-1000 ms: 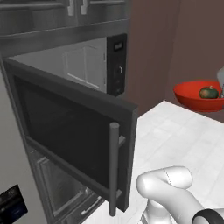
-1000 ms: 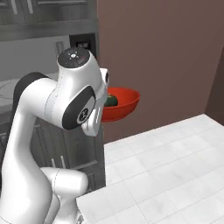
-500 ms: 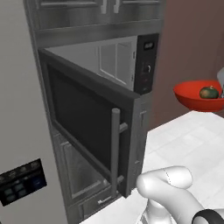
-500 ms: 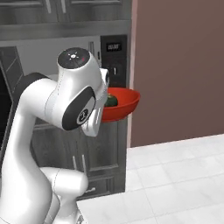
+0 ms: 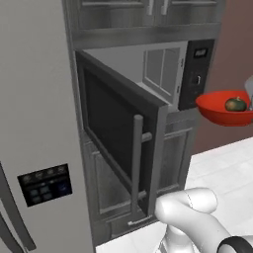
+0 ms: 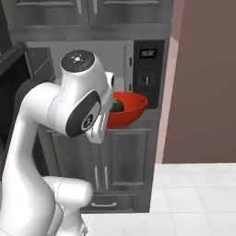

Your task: Pick the squash from the sink and place it in the bowl. Then pick the bowl and place it in the microwave. Then close the microwave door and press the start button.

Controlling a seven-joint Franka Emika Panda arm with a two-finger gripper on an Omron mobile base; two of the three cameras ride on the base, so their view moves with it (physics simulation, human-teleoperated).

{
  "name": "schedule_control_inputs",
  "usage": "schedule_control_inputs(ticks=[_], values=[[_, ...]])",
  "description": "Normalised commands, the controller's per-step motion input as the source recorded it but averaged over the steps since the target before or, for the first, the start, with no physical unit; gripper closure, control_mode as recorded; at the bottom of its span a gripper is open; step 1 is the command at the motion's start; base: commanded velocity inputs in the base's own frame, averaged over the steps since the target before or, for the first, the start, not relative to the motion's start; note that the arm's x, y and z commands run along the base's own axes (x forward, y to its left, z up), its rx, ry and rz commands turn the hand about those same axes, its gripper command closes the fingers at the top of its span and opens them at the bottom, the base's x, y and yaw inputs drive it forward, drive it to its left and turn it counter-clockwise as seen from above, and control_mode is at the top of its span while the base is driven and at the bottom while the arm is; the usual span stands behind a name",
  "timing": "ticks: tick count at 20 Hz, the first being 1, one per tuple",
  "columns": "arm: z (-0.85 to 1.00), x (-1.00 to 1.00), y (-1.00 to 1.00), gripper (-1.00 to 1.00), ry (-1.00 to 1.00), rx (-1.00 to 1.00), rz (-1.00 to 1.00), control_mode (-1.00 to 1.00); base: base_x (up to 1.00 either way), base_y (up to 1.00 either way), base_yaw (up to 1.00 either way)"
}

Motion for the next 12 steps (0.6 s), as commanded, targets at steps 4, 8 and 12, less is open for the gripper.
schedule_control_inputs(ticks=[4, 8, 12], values=[[0.00, 0.00, 0.00, 1.00, 0.00, 0.00, 0.00, 1.00, 0.47, -0.23, 0.27], [0.00, 0.00, 0.00, 1.00, 0.00, 0.00, 0.00, 1.00, 0.32, -0.30, 0.22], [0.00, 0.00, 0.00, 1.00, 0.00, 0.00, 0.00, 1.00, 0.22, -0.21, 0.13]])
